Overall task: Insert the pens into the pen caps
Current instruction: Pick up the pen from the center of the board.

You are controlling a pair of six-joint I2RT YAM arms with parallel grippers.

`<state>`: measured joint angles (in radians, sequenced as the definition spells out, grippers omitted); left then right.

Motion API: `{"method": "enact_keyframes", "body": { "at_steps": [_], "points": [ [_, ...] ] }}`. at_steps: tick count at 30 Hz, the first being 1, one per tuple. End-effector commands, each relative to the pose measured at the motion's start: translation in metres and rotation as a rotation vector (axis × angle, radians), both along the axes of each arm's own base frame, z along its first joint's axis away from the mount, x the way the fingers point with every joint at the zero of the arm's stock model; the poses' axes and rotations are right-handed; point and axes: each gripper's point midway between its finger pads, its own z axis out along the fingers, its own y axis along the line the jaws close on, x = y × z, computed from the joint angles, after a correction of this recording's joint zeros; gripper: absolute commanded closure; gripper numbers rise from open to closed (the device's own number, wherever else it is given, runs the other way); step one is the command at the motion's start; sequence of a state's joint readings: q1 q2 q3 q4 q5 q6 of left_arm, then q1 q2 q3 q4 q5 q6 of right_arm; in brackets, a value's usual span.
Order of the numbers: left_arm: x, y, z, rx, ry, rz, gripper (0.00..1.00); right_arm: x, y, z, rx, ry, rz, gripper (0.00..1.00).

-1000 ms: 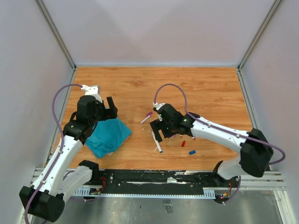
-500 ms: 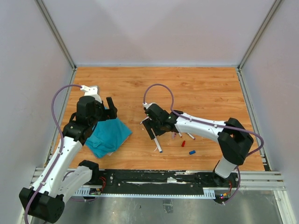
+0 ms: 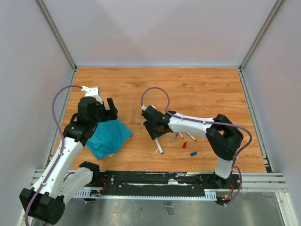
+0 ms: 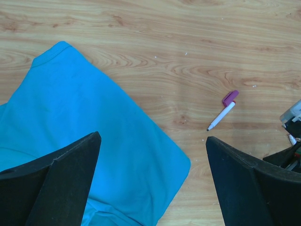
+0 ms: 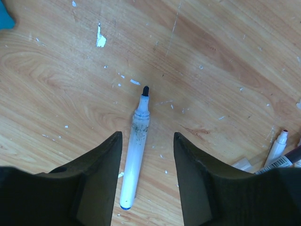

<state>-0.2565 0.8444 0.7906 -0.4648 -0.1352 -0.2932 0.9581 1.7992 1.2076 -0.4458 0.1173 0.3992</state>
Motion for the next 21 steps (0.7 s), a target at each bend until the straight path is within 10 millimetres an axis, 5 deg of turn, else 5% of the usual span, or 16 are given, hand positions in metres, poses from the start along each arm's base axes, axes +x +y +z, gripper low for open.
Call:
{"method": "enact_keyframes", "body": {
  "at_steps": [1,21],
  "points": [
    [0.004,0.004,0.005,0.002,-0.023,0.016,0.00,-0.002,0.003,-0.004,-0.027,-0.001,-0.034,0.53],
    [0.005,0.005,0.002,0.007,-0.009,0.029,0.00,-0.022,-0.008,-0.037,-0.094,0.067,-0.055,0.73]
  ]
}}
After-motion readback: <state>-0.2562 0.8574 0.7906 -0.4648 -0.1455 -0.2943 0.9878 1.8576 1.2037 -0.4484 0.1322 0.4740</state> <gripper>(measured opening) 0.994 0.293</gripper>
